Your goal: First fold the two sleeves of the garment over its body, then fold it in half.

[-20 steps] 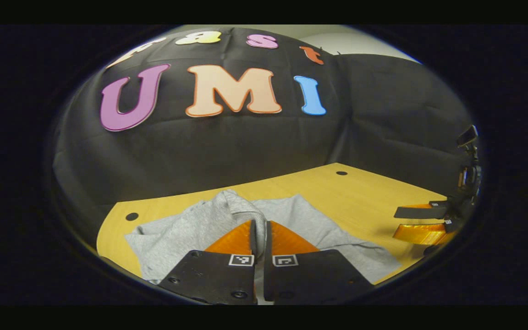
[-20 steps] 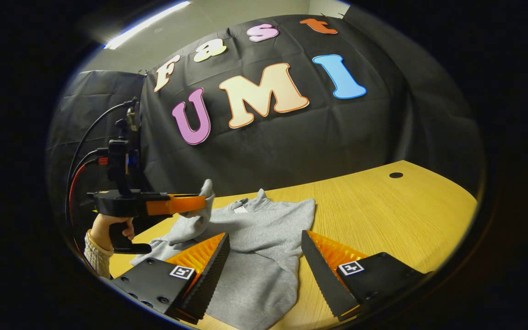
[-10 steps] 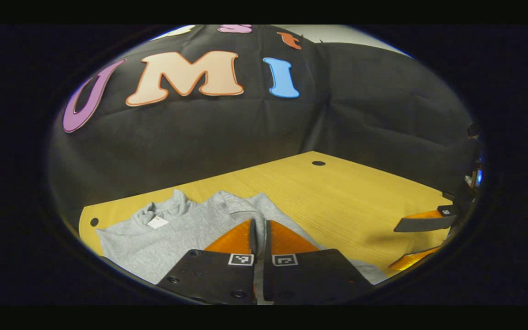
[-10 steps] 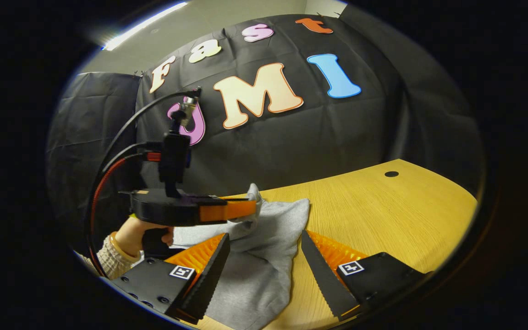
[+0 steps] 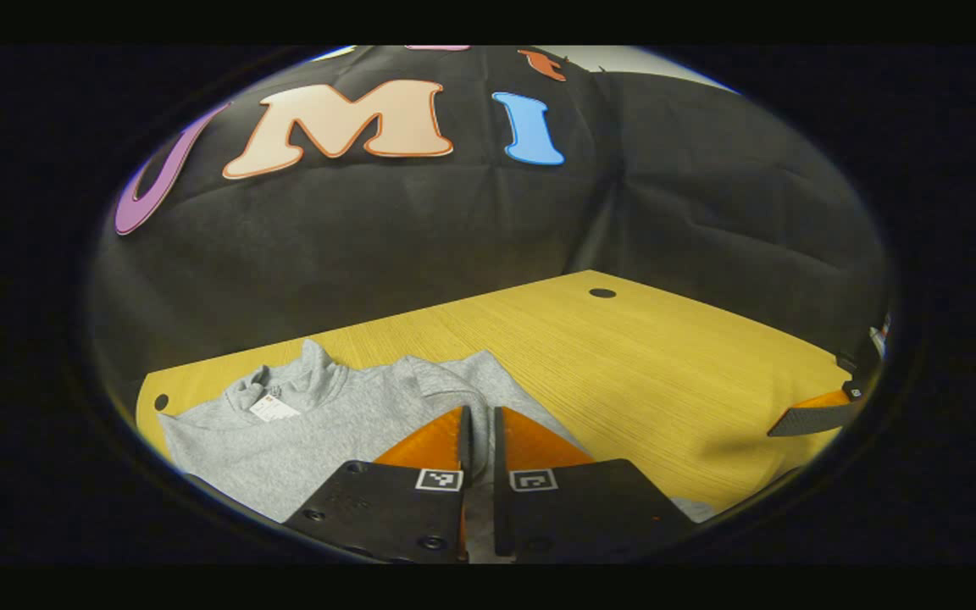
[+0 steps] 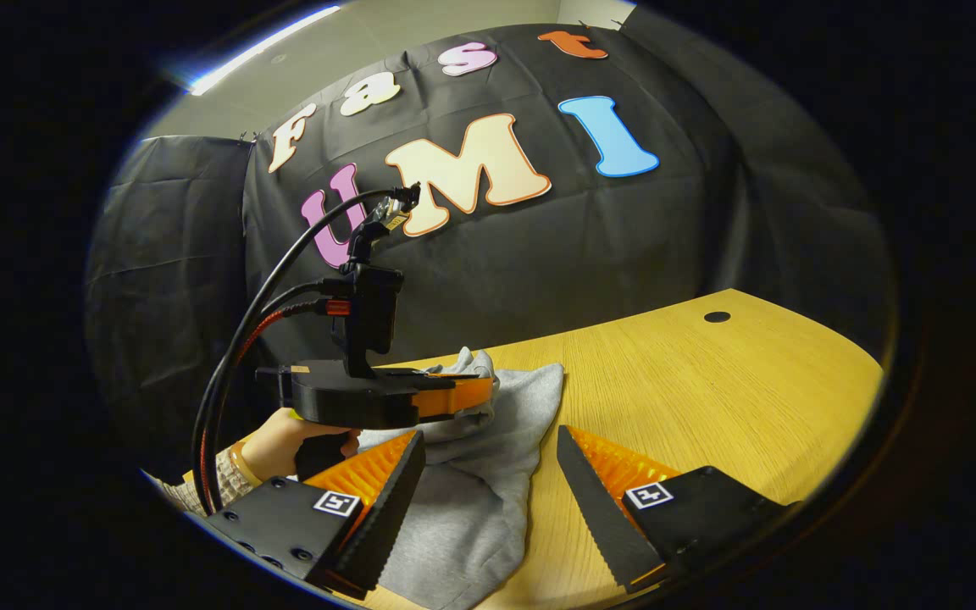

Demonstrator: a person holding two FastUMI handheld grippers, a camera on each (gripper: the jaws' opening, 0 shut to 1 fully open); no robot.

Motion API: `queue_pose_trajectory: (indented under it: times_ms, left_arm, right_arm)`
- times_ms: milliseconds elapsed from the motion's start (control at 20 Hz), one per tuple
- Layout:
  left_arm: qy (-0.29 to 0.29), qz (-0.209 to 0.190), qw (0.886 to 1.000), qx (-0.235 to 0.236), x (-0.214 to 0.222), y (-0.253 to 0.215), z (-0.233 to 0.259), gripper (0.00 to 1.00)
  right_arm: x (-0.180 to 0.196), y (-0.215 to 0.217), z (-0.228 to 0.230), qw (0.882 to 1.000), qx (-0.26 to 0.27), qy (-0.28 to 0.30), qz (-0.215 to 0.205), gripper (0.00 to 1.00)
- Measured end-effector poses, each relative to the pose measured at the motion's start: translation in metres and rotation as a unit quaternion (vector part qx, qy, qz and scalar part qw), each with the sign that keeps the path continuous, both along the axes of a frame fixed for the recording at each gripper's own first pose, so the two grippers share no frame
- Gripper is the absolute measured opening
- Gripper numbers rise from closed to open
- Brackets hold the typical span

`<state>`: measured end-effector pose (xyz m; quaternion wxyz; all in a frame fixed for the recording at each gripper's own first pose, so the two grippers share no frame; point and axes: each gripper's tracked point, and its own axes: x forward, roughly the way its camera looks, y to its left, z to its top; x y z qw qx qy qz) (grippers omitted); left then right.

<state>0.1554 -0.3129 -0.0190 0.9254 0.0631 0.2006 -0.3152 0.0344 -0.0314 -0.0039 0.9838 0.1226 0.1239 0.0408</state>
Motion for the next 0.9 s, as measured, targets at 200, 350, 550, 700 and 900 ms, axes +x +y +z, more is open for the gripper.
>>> queue_pose_trajectory:
  times_ms: [200,350,550,700,900]
  left_arm:
    - [-0.031,0.005,0.999,-0.024,0.004,-0.001,0.024,0.28]
    - [-0.060,0.027,0.997,-0.030,0.009,0.012,0.045,0.82]
    - [-0.091,0.062,0.993,-0.051,0.004,0.049,0.078,0.94]
    - [-0.097,0.083,0.991,-0.048,-0.010,0.093,0.090,0.95]
    - [-0.089,0.116,0.989,-0.039,-0.038,0.157,0.091,0.95]
  right_arm:
    - [0.000,0.002,-0.005,1.000,0.001,0.004,0.004,0.97]
    - [0.004,0.007,-0.006,1.000,0.002,0.009,0.009,0.98]
    - [0.002,0.017,-0.005,1.000,0.001,0.008,0.020,0.97]
    - [-0.005,0.025,-0.006,0.999,-0.008,0.016,0.030,0.97]
    - [-0.017,0.032,0.003,0.999,-0.022,0.016,0.041,0.97]
